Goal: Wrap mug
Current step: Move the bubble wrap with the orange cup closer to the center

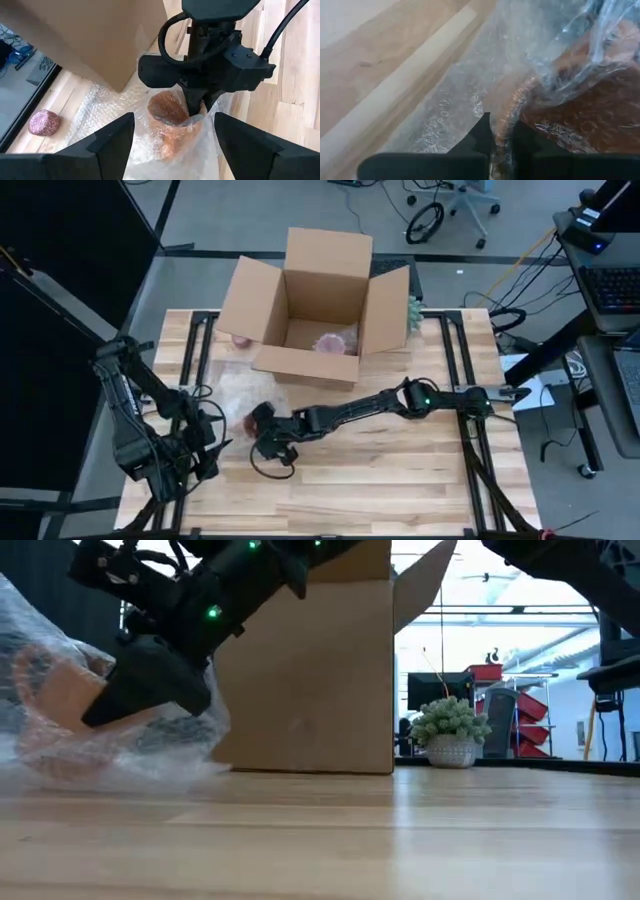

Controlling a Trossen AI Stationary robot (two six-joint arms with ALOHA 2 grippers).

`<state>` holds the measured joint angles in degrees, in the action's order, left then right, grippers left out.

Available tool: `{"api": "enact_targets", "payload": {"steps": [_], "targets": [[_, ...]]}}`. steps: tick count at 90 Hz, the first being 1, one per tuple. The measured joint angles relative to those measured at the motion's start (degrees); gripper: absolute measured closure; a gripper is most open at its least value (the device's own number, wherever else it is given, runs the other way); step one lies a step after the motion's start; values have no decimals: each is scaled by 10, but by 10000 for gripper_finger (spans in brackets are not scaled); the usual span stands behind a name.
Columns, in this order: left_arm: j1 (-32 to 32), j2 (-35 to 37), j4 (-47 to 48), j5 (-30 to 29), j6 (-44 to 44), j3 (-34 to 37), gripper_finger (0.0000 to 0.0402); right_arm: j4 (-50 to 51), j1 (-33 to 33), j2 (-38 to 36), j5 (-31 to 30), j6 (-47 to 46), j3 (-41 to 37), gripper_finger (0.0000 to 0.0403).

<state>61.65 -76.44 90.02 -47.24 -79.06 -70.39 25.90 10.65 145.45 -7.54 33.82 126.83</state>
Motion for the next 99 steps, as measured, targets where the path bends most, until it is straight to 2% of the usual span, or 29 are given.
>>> {"api": "enact_targets", "payload": {"steps": [14, 26, 49, 76, 99], "targets": [[0, 0, 0, -2, 0, 0, 139, 80, 9, -2, -2, -13, 27, 395], [0, 0, 0, -2, 1, 0, 139, 191, 14, -2, 7, -37, 72, 396], [0, 0, 0, -3, 3, 0, 139, 304, 28, -24, 76, -106, 79, 397], [0, 0, 0, -11, 5, 0, 139, 364, 67, -28, 102, -107, 80, 397], [0, 0, 0, -17, 9, 0, 139, 373, 106, -29, 127, -20, 79, 398]]}}
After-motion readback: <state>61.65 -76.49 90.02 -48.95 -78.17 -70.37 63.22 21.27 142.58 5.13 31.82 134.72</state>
